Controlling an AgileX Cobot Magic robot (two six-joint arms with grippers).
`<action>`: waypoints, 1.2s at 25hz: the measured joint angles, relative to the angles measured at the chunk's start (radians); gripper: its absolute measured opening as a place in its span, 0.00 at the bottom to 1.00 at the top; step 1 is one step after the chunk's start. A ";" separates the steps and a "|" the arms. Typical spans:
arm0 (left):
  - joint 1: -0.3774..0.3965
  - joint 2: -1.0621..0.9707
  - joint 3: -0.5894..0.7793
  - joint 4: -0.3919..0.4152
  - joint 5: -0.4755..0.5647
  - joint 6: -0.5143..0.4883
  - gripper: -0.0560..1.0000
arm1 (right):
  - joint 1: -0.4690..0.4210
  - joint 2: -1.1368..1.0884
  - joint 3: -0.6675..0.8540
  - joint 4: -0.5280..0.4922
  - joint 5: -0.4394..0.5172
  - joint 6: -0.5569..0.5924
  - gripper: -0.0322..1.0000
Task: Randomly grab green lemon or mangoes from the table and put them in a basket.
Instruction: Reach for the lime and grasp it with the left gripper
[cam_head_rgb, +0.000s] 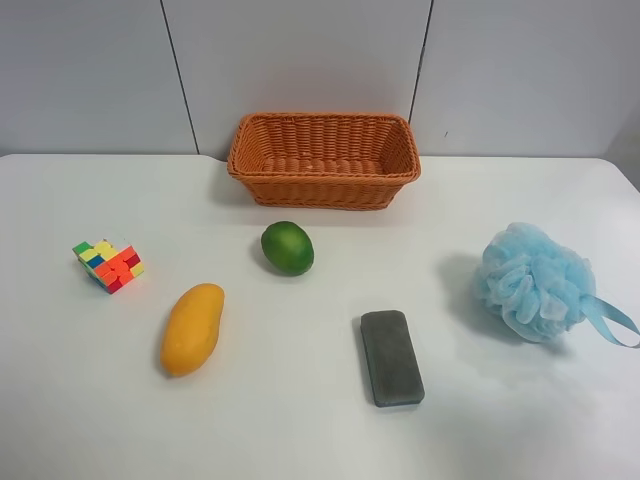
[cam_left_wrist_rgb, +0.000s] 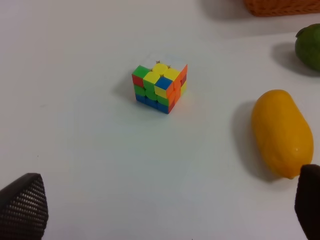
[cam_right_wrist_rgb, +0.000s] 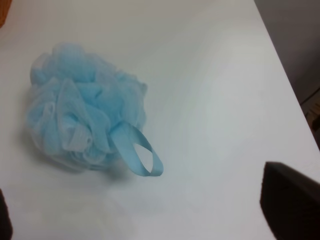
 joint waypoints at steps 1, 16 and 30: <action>0.000 0.000 0.000 0.000 0.000 0.000 0.99 | 0.000 0.000 0.000 0.000 0.000 0.000 0.99; 0.000 0.000 0.000 -0.001 -0.003 0.000 0.99 | 0.000 0.000 0.000 0.000 0.000 0.000 0.99; 0.000 0.353 -0.180 0.003 0.024 -0.065 0.99 | 0.000 0.000 0.000 0.000 0.000 0.000 0.99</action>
